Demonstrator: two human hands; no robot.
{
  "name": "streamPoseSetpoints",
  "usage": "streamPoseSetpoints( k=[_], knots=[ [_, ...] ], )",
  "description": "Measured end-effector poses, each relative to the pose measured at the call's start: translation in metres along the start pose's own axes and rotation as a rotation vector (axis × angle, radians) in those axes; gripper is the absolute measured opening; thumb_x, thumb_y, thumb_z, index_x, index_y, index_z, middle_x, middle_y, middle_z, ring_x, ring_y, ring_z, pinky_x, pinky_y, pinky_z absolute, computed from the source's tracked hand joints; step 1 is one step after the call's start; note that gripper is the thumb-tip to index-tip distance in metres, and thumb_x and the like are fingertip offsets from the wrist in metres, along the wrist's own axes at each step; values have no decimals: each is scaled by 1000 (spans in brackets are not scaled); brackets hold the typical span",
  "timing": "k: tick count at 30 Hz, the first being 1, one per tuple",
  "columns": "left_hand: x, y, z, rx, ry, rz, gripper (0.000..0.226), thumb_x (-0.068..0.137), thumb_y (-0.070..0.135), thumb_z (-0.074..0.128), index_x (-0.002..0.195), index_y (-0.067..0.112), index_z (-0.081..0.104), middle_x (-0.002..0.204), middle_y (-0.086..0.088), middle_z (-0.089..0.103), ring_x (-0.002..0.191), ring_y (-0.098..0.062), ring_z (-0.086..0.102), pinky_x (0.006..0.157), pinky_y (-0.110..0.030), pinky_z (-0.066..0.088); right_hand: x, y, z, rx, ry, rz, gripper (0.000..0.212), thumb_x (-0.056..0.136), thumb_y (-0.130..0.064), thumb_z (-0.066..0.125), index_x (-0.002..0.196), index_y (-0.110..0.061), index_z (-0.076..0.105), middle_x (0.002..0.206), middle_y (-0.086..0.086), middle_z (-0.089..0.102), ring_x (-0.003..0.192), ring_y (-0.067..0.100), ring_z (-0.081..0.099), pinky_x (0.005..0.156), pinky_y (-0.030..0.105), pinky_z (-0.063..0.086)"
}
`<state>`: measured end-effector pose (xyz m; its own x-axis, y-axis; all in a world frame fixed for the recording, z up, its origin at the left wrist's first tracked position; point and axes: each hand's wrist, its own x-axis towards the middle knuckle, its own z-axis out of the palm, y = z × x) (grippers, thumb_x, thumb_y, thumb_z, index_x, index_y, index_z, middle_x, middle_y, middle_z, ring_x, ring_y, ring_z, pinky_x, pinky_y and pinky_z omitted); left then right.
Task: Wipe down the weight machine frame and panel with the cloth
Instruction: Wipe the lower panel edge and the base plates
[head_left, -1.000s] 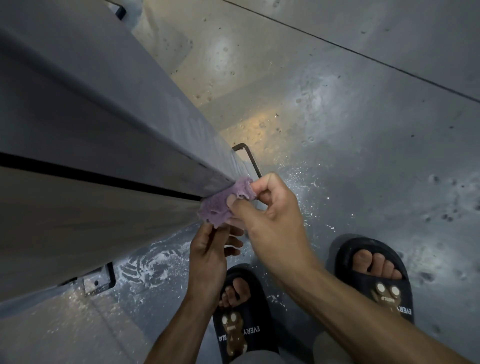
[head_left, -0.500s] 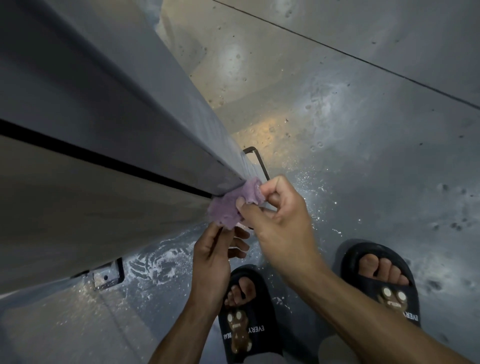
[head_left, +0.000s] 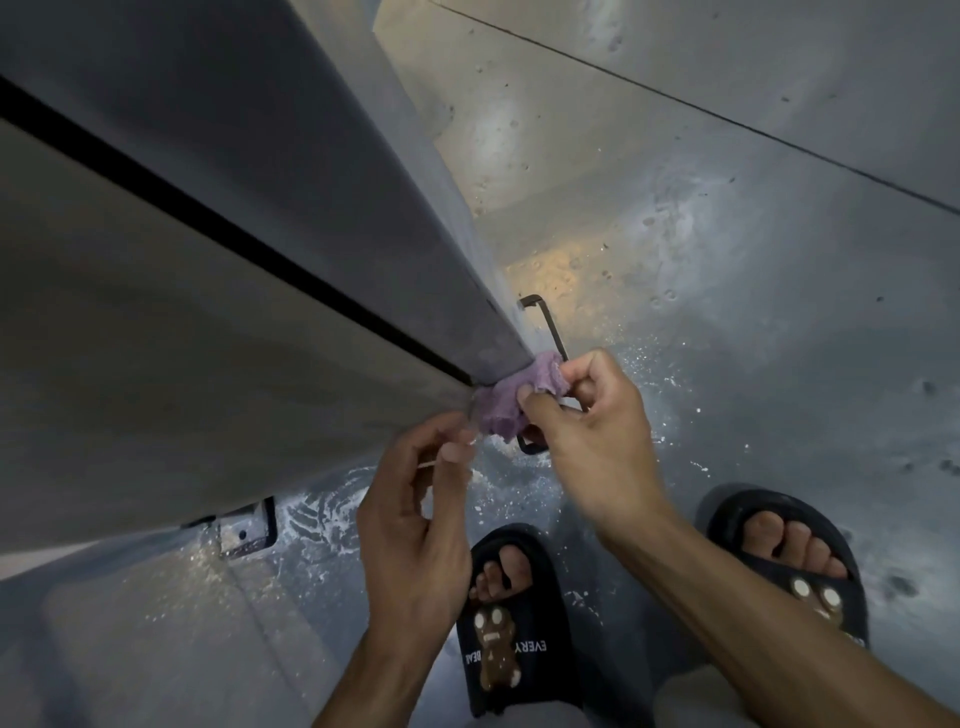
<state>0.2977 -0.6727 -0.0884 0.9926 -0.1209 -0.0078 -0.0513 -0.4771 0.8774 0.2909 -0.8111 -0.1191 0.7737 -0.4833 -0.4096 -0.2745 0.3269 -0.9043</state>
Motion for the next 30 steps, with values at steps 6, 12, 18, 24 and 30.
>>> streamPoseSetpoints(
  k=[6,12,18,24,30],
  knots=[
    [-8,-3,-5,97,27,77,28,100,27,55,127,31,61,125,11,63,117,-13,62,91,-15,45,-13,-21,4,62,-41,-105,23,91,-16,77,87,-12,54,89,8,73,77,25,73,75,44,61],
    [-8,-1,-7,26,40,48,30,100,34,55,130,38,57,133,8,58,118,-9,61,87,-11,46,-6,-8,3,57,11,2,21,89,-18,78,85,-16,57,88,7,74,84,31,74,76,56,60],
    [-4,-4,-11,7,65,105,27,101,25,54,127,31,58,127,-1,63,119,-24,62,94,-21,46,-14,-24,5,59,-47,-112,23,90,-12,76,82,-15,55,80,0,71,74,17,69,72,42,61],
    [-6,-6,-14,-17,85,48,22,98,26,56,117,35,60,121,3,65,114,-18,63,91,-17,46,-9,-18,12,112,7,-36,22,86,-15,78,84,-12,56,89,14,69,90,41,70,79,60,59],
    [-5,-3,-18,17,15,75,32,101,28,53,133,33,59,131,10,62,123,-14,60,96,-16,45,-17,-33,8,168,-44,-92,26,90,-12,78,91,1,55,88,17,71,86,40,72,77,58,59]
  ],
)
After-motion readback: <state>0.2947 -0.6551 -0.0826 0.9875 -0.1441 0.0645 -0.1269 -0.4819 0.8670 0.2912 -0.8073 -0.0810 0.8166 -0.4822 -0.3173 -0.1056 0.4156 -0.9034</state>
